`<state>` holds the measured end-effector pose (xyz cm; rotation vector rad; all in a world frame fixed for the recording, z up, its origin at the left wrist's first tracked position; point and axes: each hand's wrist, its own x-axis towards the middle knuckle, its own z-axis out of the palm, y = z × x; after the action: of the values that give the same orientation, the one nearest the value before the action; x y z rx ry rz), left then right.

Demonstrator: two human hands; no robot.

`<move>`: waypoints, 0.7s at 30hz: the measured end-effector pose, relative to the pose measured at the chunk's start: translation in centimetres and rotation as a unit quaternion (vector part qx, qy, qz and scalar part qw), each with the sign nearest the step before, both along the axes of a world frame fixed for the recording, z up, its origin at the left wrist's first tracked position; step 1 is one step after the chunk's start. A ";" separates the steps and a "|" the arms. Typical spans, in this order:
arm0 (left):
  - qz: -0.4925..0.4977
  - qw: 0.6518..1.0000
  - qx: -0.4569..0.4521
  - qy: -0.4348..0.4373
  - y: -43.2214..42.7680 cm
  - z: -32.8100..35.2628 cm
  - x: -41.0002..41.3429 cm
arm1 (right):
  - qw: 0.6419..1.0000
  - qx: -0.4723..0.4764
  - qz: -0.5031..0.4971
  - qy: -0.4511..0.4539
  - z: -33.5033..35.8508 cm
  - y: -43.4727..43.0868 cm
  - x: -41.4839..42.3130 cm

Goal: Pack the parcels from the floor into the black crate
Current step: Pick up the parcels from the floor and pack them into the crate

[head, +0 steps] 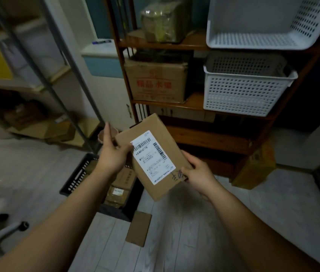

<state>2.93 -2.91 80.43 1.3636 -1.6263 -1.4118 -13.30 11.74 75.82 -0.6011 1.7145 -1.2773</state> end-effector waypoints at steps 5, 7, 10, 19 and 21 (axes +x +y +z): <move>0.047 0.997 -0.015 0.052 0.2 2.6 3.9 | 0.987 -0.049 -0.147 0.042 3.4 -1.3 3.2; 0.065 0.995 0.009 0.078 0.0 3.3 5.9 | 0.986 -0.073 -0.151 0.024 4.2 -2.7 5.3; 0.083 0.994 0.002 0.065 -1.6 3.7 9.8 | 0.993 -0.073 -0.087 0.019 4.7 -5.3 9.1; 0.041 0.999 -0.007 -0.006 -11.7 4.1 26.0 | 0.984 -0.085 -0.108 0.115 5.3 -16.0 22.7; 0.039 0.999 -0.011 -0.026 -13.7 4.2 29.1 | 0.987 -0.074 -0.073 0.122 4.7 -17.9 25.8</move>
<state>31.99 -16.59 84.61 1.4469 -1.5986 -1.3190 12.52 -6.19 80.56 -0.7544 1.9034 -1.4944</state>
